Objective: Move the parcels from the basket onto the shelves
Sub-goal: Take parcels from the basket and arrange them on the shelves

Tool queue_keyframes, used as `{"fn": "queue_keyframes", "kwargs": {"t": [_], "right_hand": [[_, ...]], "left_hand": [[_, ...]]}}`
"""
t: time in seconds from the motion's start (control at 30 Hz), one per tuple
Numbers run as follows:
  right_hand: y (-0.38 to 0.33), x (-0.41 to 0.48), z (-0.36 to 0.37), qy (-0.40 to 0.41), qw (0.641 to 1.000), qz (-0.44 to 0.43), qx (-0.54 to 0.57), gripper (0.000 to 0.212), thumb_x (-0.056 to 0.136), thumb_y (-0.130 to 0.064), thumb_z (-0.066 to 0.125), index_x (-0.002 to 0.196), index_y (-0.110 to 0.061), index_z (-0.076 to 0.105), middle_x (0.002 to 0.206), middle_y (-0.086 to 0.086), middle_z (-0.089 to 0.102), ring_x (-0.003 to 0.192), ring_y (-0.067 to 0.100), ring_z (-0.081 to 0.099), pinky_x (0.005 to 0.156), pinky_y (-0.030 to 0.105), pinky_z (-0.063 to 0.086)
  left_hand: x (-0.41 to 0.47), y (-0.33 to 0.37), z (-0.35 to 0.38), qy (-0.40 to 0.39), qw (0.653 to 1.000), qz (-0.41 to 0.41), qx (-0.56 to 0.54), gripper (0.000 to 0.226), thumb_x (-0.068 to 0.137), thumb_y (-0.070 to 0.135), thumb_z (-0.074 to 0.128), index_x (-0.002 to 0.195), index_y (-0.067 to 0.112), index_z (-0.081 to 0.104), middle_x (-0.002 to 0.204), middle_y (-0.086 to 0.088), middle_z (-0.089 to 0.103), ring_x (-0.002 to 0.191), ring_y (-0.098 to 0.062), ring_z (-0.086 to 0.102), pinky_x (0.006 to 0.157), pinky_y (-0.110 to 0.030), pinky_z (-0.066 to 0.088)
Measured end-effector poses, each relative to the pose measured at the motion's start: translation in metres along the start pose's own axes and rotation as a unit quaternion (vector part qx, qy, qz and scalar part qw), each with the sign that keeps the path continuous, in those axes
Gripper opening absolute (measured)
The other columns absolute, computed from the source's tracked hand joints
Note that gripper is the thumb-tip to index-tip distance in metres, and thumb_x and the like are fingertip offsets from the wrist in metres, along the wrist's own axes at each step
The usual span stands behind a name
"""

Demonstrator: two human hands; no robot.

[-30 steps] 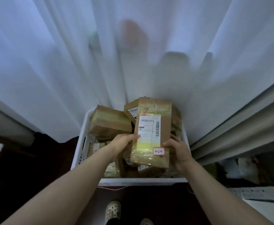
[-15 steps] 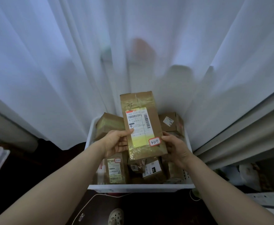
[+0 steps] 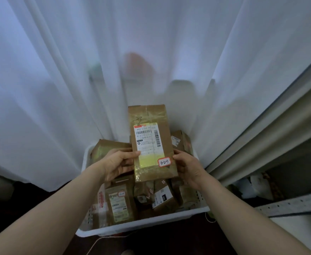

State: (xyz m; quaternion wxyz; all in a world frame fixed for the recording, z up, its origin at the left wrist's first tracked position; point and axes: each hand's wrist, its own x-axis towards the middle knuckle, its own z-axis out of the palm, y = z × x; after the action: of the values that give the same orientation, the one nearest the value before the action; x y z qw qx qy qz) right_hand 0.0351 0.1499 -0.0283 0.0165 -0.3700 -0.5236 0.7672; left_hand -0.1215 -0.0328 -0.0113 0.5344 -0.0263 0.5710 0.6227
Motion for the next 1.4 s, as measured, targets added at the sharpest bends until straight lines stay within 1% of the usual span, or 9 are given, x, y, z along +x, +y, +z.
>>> {"fn": "queue_keyframes", "kwargs": {"t": [0.23, 0.57, 0.7, 0.8, 0.93, 1.0, 1.13, 1.23, 1.4], "right_hand": [[-0.002, -0.031, -0.029, 0.126, 0.989, -0.027, 0.068, 0.025, 0.087, -0.011, 0.066, 0.112, -0.015, 0.062, 0.079, 0.002, 0.075, 0.066, 0.011, 0.071, 0.052, 0.021, 0.053], [0.026, -0.117, -0.085, 0.256, 0.958, -0.068, 0.107, 0.036, 0.083, -0.014, 0.072, 0.118, -0.012, 0.066, 0.088, 0.004, 0.075, 0.075, 0.013, 0.071, 0.06, 0.023, 0.053], [0.047, -0.168, -0.103, 0.285, 0.947, -0.082, 0.127, 0.035, 0.081, -0.015, 0.073, 0.116, -0.014, 0.067, 0.093, 0.007, 0.074, 0.08, 0.017, 0.069, 0.061, 0.024, 0.052], [0.067, -0.22, -0.119, 0.296, 0.94, -0.096, 0.141, 0.032, 0.083, -0.013, 0.071, 0.115, -0.013, 0.066, 0.09, 0.006, 0.073, 0.078, 0.016, 0.066, 0.062, 0.023, 0.052], [0.102, -0.296, -0.143, 0.321, 0.928, -0.115, 0.149, 0.035, 0.083, -0.011, 0.071, 0.118, -0.012, 0.065, 0.089, 0.006, 0.074, 0.082, 0.02, 0.067, 0.078, 0.033, 0.055], [0.122, -0.336, -0.15, 0.331, 0.923, -0.12, 0.157, 0.036, 0.083, -0.009, 0.07, 0.118, -0.011, 0.064, 0.089, 0.006, 0.074, 0.081, 0.02, 0.067, 0.07, 0.03, 0.056], [0.155, -0.418, -0.157, 0.347, 0.915, -0.132, 0.157, 0.031, 0.085, -0.01, 0.064, 0.116, -0.012, 0.064, 0.089, 0.005, 0.073, 0.077, 0.016, 0.066, 0.06, 0.023, 0.049], [0.176, -0.472, -0.162, 0.362, 0.907, -0.154, 0.15, 0.028, 0.085, -0.013, 0.065, 0.113, -0.012, 0.067, 0.092, 0.005, 0.073, 0.076, 0.015, 0.068, 0.061, 0.023, 0.05], [0.202, -0.544, -0.168, 0.399, 0.884, -0.179, 0.167, 0.03, 0.084, -0.015, 0.069, 0.113, -0.009, 0.064, 0.097, 0.009, 0.073, 0.083, 0.02, 0.069, 0.081, 0.031, 0.055]], "left_hand": [[0.029, 0.005, 0.041, -0.07, 0.995, -0.023, 0.074, 0.062, 0.068, 0.007, 0.071, 0.127, 0.003, 0.054, 0.108, -0.012, 0.071, 0.101, -0.027, 0.068, 0.087, -0.041, 0.054], [0.015, -0.025, 0.128, -0.166, 0.971, -0.034, 0.167, 0.061, 0.072, 0.006, 0.071, 0.13, 0.006, 0.054, 0.111, -0.011, 0.07, 0.098, -0.025, 0.069, 0.075, -0.036, 0.06], [-0.012, -0.048, 0.163, -0.193, 0.96, -0.034, 0.199, 0.063, 0.068, 0.006, 0.071, 0.129, 0.004, 0.054, 0.109, -0.012, 0.07, 0.098, -0.027, 0.069, 0.077, -0.039, 0.059], [-0.041, -0.078, 0.193, -0.215, 0.947, -0.026, 0.236, 0.047, 0.077, 0.003, 0.068, 0.123, 0.004, 0.058, 0.106, -0.011, 0.072, 0.097, -0.026, 0.069, 0.082, -0.039, 0.057], [-0.09, -0.127, 0.229, -0.25, 0.928, -0.014, 0.277, 0.04, 0.083, 0.002, 0.064, 0.122, 0.006, 0.06, 0.109, -0.01, 0.071, 0.103, -0.027, 0.066, 0.092, -0.04, 0.053], [-0.116, -0.152, 0.244, -0.274, 0.913, -0.007, 0.303, 0.044, 0.082, 0.005, 0.065, 0.125, 0.008, 0.059, 0.113, -0.009, 0.07, 0.108, -0.026, 0.064, 0.096, -0.041, 0.049], [-0.176, -0.201, 0.273, -0.313, 0.891, 0.019, 0.329, 0.038, 0.084, 0.002, 0.063, 0.121, 0.01, 0.061, 0.107, -0.006, 0.072, 0.096, -0.02, 0.07, 0.074, -0.029, 0.058], [-0.216, -0.229, 0.294, -0.333, 0.882, 0.029, 0.332, 0.042, 0.083, 0.0, 0.064, 0.124, 0.008, 0.058, 0.105, -0.007, 0.073, 0.094, -0.019, 0.07, 0.074, -0.028, 0.059], [-0.271, -0.265, 0.325, -0.367, 0.864, 0.039, 0.341, 0.04, 0.082, -0.001, 0.066, 0.122, 0.006, 0.06, 0.108, -0.008, 0.072, 0.1, -0.021, 0.068, 0.083, -0.033, 0.055]]}}
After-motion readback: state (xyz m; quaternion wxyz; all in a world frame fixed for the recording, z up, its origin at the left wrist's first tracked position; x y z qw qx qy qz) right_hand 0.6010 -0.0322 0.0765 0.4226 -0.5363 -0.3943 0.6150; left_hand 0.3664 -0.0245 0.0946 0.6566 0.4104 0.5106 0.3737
